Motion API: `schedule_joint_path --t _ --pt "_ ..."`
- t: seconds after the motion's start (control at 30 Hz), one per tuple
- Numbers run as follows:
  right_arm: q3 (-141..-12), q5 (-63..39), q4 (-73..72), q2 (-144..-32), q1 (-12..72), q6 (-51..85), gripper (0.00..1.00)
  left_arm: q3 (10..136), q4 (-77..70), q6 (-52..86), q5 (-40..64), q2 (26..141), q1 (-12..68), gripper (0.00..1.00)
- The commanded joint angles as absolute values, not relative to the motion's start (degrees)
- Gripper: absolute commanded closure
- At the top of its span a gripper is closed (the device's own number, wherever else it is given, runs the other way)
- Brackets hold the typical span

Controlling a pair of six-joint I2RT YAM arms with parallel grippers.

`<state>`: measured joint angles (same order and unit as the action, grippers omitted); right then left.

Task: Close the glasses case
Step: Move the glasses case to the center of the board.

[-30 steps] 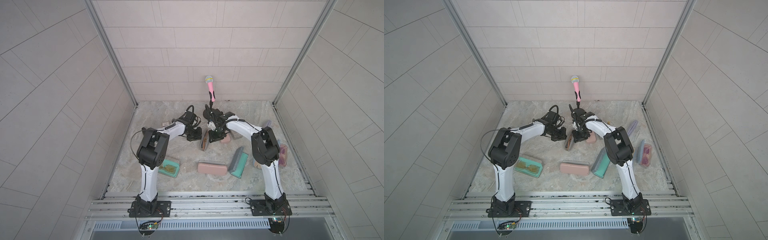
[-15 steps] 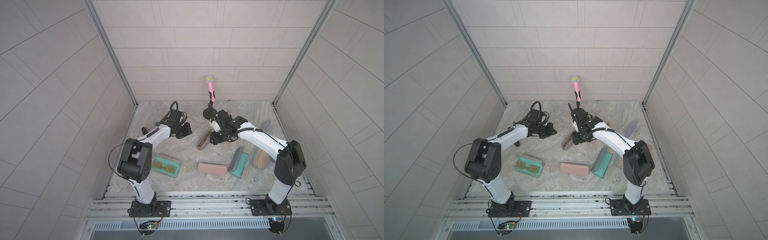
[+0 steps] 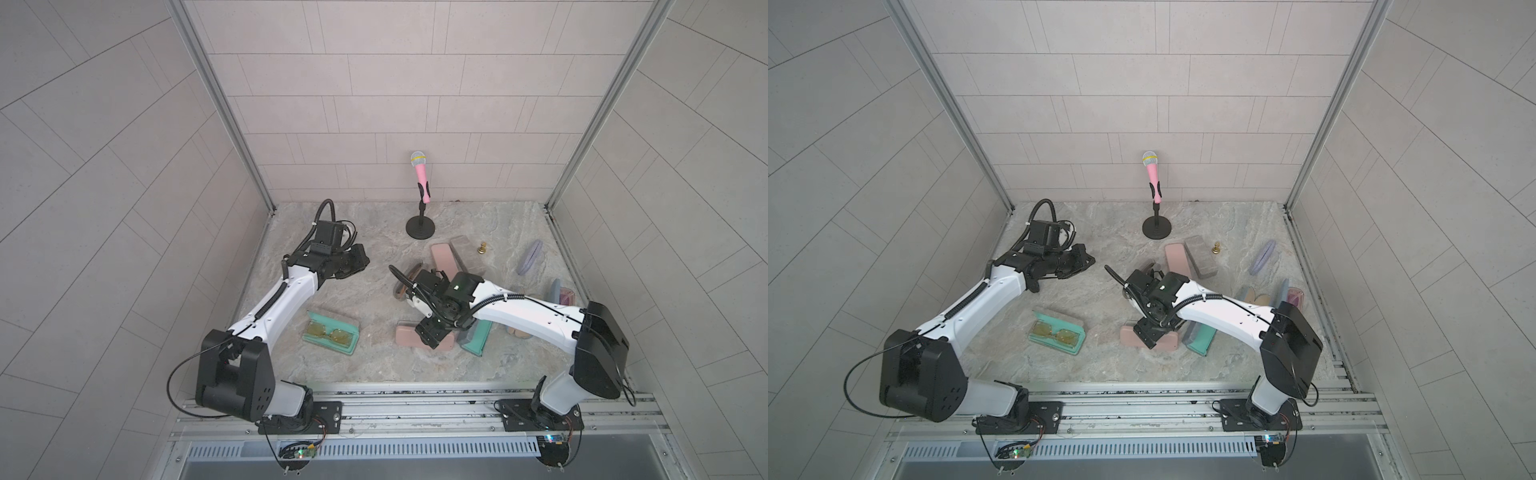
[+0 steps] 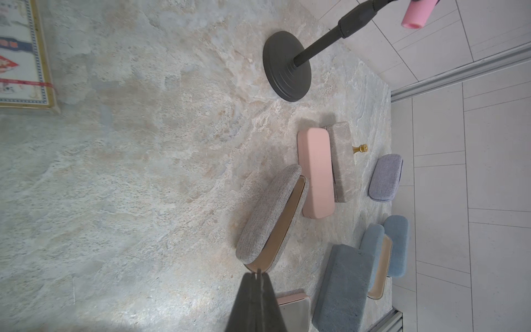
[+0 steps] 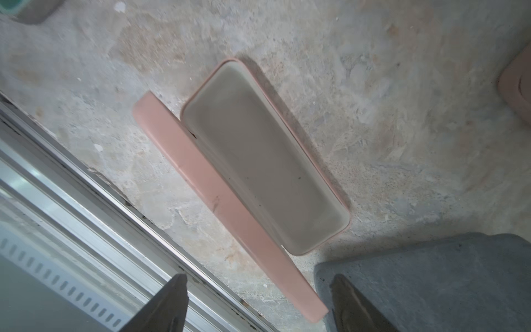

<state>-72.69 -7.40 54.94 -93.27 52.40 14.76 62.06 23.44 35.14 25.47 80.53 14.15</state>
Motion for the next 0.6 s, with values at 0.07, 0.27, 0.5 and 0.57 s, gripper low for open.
schedule_joint_path --t 0.07,0.27,0.5,0.57 --pt "-74.08 -1.6 56.38 -98.18 53.41 11.19 0.19 59.42 25.31 34.81 25.13 77.91 13.48 1.0" --pt "-76.3 -5.63 55.53 -103.18 53.29 9.49 0.25 58.83 25.58 34.26 25.39 77.17 13.05 1.0" --pt "-78.94 -11.84 53.31 -105.98 52.96 11.68 0.82 58.32 25.15 33.84 25.85 77.51 12.52 1.0" --pt "-79.78 -14.15 52.25 -106.43 52.7 13.47 0.85 58.25 24.92 33.83 26.11 77.78 12.53 1.0"
